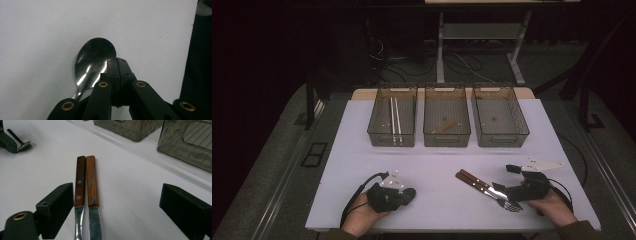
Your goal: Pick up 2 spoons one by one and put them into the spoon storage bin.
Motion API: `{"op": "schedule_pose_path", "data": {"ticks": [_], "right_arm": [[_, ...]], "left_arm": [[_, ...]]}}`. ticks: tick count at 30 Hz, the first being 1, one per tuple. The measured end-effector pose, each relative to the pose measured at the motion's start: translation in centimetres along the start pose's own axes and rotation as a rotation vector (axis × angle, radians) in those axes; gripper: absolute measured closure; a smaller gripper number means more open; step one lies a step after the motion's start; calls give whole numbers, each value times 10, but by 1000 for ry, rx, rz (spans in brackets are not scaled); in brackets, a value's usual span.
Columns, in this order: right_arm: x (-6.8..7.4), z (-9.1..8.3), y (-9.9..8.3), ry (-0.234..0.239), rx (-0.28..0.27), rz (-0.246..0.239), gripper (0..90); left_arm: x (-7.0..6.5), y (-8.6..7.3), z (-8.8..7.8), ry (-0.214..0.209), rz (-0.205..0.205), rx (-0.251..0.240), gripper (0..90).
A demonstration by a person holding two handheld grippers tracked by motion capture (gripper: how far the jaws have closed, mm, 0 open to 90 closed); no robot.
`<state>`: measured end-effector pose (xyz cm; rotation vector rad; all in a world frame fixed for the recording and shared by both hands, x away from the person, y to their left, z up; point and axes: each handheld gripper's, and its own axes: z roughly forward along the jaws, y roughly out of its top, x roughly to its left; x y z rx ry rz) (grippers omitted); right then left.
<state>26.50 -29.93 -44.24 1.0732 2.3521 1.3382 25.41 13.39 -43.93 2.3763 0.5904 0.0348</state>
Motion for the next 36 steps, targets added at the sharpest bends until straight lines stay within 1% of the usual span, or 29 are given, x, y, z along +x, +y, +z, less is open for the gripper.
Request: {"op": "schedule_pose_path", "data": {"ticks": [4, 8, 9, 11, 16, 19, 21, 22, 24, 26, 27, 29, 31, 32, 34, 36], "right_arm": [[0, 0, 0, -1, 0, 0, 120], [0, 0, 0, -1, 1, -1, 120], [0, 0, 0, -1, 1, 0, 120], [0, 0, 0, 0, 1, -1, 120], [0, 0, 0, -1, 0, -1, 120], [0, 0, 0, 1, -1, -3, 120], [0, 0, 0, 1, -1, -3, 120], [0, 0, 0, 0, -1, -3, 120], [0, 0, 0, 0, -1, -2, 120], [0, 0, 0, 0, 0, -3, 120], [0, 0, 0, 1, 0, -5, 120], [0, 0, 0, 2, 1, -5, 120], [0, 0, 0, 2, 2, -5, 120], [0, 0, 0, 2, 2, -5, 120], [0, 0, 0, 2, 2, -5, 120], [1, 0, 0, 1, 3, -5, 120]], "left_arm": [[3, 4, 3, 5, 6, 0, 891], [9, 8, 5, 19, 14, -1, 891], [9, 8, 6, 19, 6, -5, 891], [11, 10, 6, 18, 4, -6, 890], [12, 9, 5, 22, 6, -7, 890], [12, 8, 1, 25, -6, -30, 882], [13, 7, -3, 30, -18, -57, 870], [13, 7, -6, 34, -24, -71, 858], [14, 5, -10, 62, -38, -104, 799], [17, 2, -13, 87, -63, -133, 738], [19, 1, -14, 97, -84, -141, 694], [21, -2, -14, 111, -112, -147, 629], [24, -4, -12, 109, -134, -144, 551], [24, -4, -11, 106, -139, -144, 527], [25, -5, -9, 104, -150, -136, 488], [26, -5, -7, 102, -155, -134, 479]]}}
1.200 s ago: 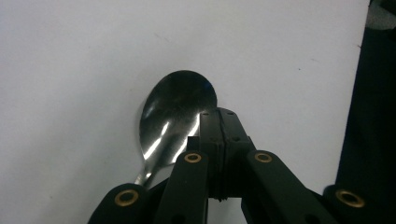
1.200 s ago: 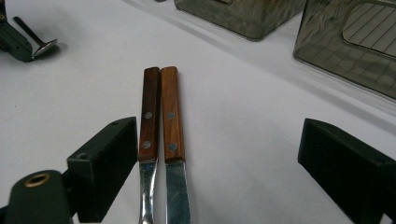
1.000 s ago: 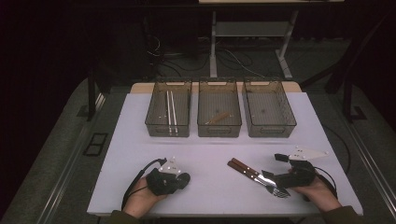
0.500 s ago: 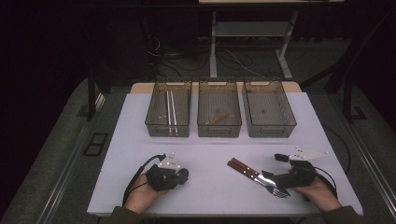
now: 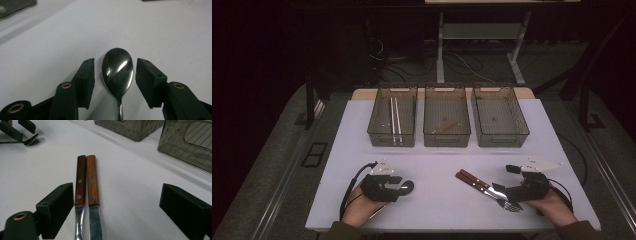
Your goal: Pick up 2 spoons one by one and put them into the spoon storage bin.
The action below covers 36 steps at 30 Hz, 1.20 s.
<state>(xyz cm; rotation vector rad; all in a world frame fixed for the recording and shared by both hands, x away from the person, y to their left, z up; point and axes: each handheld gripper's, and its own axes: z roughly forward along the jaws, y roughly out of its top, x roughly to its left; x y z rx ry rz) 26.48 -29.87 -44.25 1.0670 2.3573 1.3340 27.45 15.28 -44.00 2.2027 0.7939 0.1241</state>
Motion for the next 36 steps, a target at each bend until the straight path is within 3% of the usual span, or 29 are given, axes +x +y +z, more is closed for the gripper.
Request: {"op": "schedule_pose_path", "data": {"ticks": [14, 21, 27, 30, 36], "right_arm": [[0, 1, 0, -2, 5, -3, 120], [0, 1, 0, -2, 7, -3, 120], [0, 1, -1, -2, 7, -5, 120], [0, 1, -1, -2, 8, -5, 120], [0, 1, -1, -2, 10, -4, 120]], "left_arm": [[-3, 1, 8, 15, 33, 39, 538], [-10, 3, 10, 49, 82, 64, 549], [-14, 5, 12, 32, 100, 77, 611], [-17, 6, 13, 50, 131, 95, 624], [-18, 7, 13, 43, 137, 97, 663]]}}
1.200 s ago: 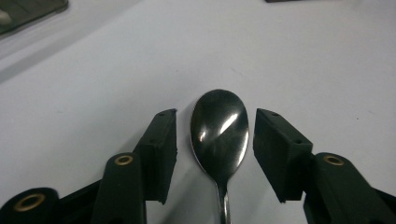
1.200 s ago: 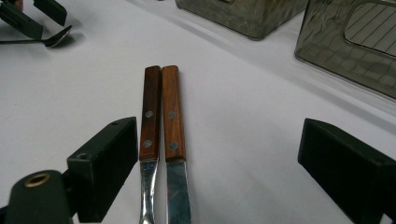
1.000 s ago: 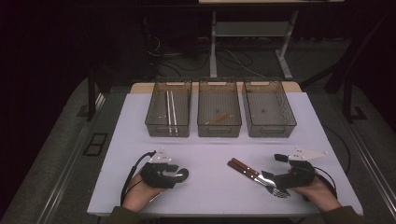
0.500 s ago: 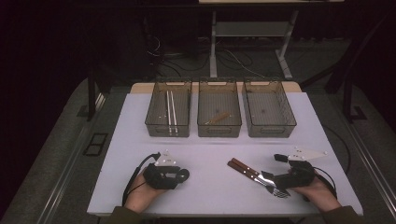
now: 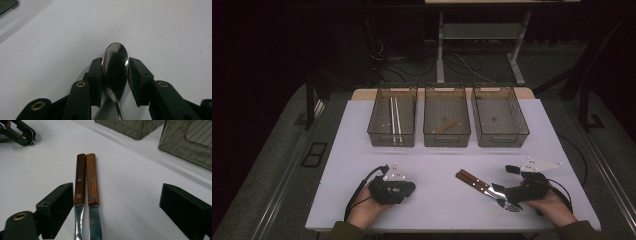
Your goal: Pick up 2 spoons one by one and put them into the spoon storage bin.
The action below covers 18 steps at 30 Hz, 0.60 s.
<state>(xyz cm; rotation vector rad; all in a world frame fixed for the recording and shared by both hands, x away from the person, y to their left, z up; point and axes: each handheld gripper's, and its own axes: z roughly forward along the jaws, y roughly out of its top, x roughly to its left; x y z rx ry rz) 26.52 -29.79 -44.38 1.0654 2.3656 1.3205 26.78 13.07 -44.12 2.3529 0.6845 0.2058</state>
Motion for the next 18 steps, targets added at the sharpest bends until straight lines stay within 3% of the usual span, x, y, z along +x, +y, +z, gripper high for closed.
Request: {"op": "schedule_pose_path", "data": {"ticks": [2, 3, 4, 6, 18], "right_arm": [[0, 0, 0, 0, 0, 1, 120], [0, 0, 0, 1, 0, 2, 120], [0, 0, 0, 0, 0, 2, 120], [0, 0, 0, 0, 0, 0, 120], [0, 0, 0, 1, -3, 1, 120]], "left_arm": [[0, 0, -1, -16, 0, -10, 696], [1, 0, -1, -61, -5, -12, 803], [-2, 0, 1, -56, 13, -2, 835], [-4, 2, 1, -40, 34, 11, 837], [0, 1, -1, -77, 8, -2, 845]]}}
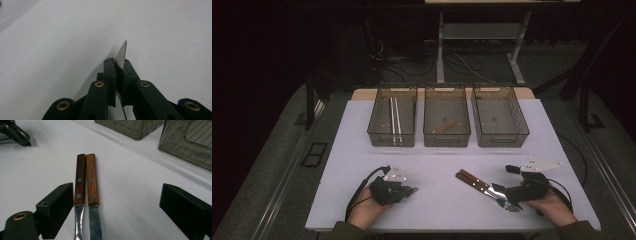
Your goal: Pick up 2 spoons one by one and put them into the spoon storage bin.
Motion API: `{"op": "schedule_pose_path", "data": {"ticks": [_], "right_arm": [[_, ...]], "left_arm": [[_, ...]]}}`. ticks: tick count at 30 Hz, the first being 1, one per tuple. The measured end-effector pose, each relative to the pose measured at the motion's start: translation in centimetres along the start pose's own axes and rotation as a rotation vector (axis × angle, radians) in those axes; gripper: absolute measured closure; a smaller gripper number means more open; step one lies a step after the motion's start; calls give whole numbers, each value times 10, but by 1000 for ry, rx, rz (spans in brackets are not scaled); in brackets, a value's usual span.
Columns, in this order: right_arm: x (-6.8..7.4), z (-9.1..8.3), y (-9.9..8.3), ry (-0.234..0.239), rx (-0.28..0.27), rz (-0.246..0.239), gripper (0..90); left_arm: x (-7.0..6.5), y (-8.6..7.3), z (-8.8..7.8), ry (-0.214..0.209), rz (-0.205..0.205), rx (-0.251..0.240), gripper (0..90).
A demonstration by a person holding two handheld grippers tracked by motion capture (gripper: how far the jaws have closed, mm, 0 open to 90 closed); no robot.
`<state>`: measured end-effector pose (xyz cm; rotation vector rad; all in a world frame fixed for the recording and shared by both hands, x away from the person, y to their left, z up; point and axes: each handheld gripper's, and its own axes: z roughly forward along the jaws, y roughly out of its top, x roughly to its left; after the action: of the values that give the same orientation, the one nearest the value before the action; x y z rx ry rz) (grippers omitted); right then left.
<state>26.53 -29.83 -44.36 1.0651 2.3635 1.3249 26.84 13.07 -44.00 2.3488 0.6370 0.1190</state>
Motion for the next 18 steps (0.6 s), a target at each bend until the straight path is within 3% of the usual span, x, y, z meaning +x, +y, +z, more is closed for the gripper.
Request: {"op": "schedule_pose_path", "data": {"ticks": [18], "right_arm": [[0, 1, 0, 2, 3, -1, 120]], "left_arm": [[11, 4, -14, 3, -51, -102, 846]]}}
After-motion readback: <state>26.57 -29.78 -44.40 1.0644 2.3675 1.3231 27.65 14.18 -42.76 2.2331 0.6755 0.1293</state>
